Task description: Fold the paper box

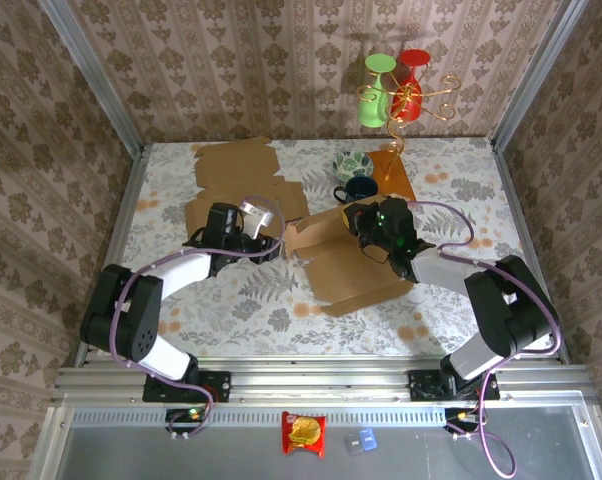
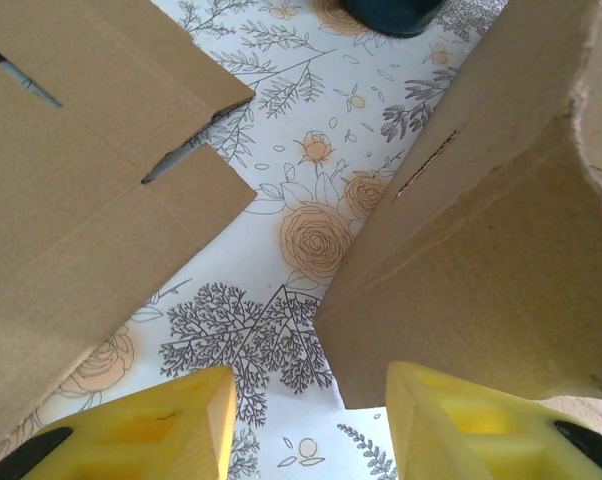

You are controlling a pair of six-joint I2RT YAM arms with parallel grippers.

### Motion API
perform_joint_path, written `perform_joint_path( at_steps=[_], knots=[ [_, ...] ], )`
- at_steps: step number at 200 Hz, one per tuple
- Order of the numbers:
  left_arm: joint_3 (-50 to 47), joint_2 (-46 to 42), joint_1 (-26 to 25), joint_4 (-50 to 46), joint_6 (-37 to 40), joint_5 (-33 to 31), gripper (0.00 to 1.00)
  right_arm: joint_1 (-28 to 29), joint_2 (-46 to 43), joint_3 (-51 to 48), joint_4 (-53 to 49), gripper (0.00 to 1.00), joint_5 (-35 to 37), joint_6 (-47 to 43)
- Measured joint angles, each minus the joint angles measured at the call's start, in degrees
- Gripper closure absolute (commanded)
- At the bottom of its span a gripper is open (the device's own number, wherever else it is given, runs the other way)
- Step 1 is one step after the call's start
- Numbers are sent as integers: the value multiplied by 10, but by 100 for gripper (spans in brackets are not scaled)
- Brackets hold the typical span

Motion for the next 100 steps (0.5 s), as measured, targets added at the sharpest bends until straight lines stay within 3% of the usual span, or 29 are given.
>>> perform_joint_path(
  at_steps=[100],
  knots=[
    [37, 30, -46, 22, 77, -5, 59, 0, 7, -4, 23, 100, -7, -2]
  ],
)
